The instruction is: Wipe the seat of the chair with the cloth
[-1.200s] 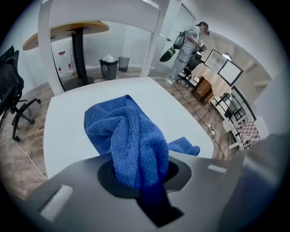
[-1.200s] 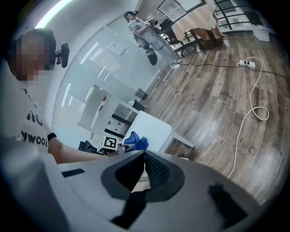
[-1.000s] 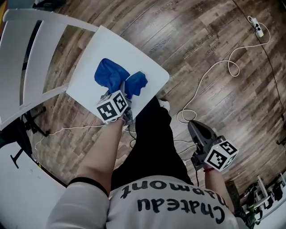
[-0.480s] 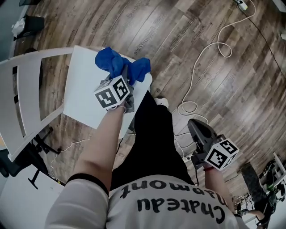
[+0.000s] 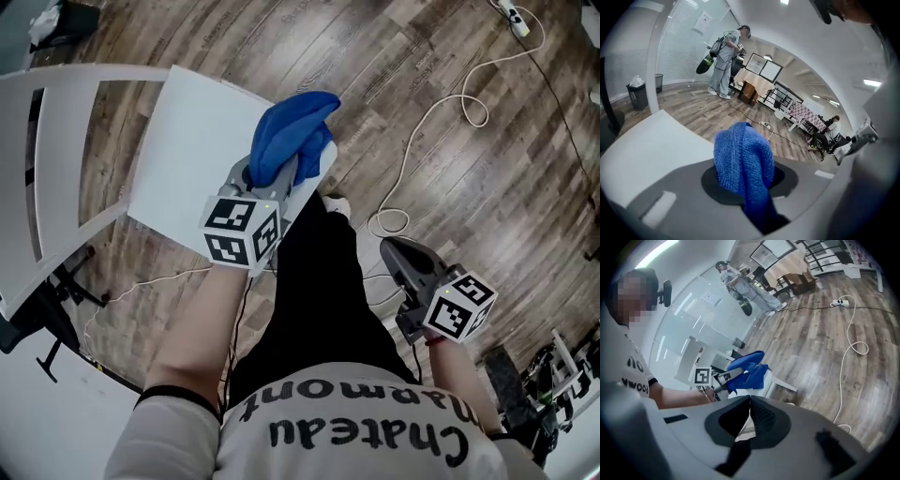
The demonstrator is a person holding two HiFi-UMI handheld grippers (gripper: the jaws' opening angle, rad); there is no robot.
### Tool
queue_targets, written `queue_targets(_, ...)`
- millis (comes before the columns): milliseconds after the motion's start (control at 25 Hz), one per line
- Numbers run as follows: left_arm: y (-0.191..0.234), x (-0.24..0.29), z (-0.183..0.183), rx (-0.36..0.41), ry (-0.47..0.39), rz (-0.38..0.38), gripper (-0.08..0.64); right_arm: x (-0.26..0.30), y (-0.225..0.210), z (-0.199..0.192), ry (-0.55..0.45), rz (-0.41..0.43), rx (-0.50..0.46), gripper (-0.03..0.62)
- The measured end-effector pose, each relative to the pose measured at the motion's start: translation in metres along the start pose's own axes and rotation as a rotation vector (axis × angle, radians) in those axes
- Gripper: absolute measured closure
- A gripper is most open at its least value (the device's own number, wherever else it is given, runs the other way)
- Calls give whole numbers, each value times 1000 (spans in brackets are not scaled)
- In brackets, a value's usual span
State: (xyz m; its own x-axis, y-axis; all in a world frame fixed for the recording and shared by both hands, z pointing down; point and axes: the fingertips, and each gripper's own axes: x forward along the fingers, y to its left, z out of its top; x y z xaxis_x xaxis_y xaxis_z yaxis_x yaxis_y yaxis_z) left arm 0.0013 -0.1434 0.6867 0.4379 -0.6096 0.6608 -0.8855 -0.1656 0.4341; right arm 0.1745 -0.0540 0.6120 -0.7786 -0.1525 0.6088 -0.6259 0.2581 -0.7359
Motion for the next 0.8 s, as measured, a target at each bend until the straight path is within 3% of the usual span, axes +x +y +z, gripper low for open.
queue_targets(240,48,-107,-120,-26,158,135,471,38,40,-10,132,83,-124,577)
queue_targets(480,82,-179,-224,-110,297,299,472,57,61,-30,215,116,-188,577)
queue_targets(640,83,-184,-264,-85,396,284,471,61,72,-42,246,121,-215,577)
queue_targets(800,70,-161,-257,-20,429,192,471,60,73,-49,247,109,-205,577)
